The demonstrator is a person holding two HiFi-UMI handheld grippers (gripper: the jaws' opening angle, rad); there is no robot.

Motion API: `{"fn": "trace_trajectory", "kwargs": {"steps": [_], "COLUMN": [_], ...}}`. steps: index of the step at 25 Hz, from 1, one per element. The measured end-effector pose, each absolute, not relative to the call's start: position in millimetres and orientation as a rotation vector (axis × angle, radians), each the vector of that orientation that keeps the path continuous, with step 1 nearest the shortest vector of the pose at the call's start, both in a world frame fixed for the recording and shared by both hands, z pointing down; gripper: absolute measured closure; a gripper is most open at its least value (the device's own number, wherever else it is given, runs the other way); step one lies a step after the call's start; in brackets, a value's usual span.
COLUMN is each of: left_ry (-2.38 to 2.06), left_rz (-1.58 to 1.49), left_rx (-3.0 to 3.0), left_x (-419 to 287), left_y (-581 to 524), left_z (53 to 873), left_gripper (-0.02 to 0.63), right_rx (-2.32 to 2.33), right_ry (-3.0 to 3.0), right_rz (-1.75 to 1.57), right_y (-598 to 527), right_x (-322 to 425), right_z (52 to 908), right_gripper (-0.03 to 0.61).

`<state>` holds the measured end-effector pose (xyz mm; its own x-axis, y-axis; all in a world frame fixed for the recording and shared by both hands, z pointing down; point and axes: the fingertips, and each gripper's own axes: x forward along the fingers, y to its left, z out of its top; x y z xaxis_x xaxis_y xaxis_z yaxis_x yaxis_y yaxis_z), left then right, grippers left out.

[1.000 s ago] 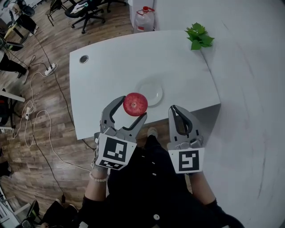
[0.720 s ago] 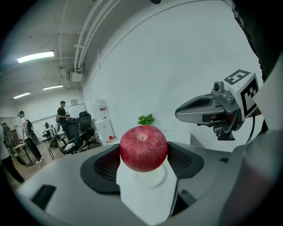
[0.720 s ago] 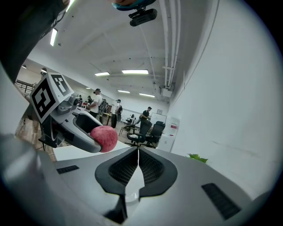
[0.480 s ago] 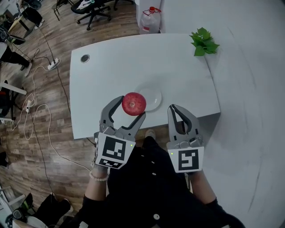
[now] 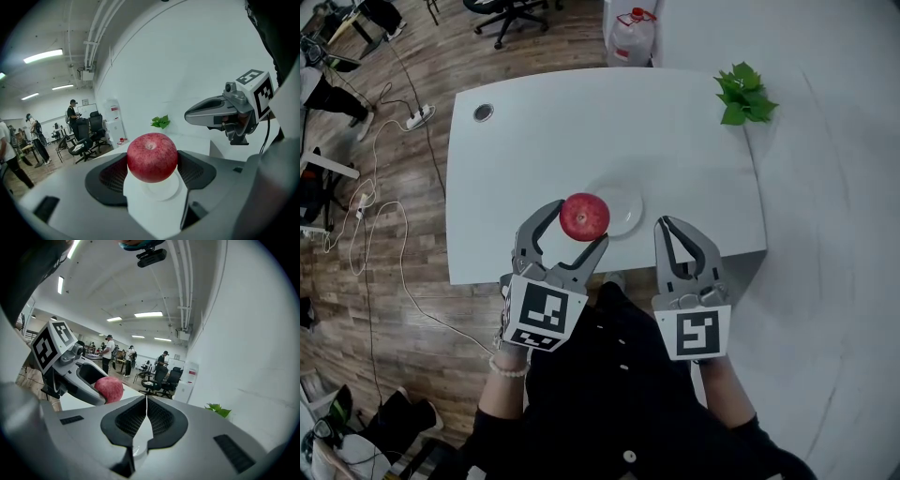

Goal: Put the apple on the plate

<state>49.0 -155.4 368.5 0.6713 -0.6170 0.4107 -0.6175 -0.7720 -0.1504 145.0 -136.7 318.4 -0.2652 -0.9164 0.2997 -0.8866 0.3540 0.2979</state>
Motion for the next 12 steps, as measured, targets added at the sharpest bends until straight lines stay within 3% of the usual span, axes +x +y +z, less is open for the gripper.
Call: {"fn": "trace_trajectory", "kwargs": {"steps": [12], "left_ry": [-1.081], "left_rz": [0.747], "left_rx": [2.824], "left_x": [68], "left_y": [-176], "left_z": [392], "left_gripper": [0.270], "right_rx": [1.529], "right_ry": [-2.216], "right_rz": [-0.044], "right_y": [-152], "right_x": [162], "right_z": [336], "right_gripper": [0.535]}}
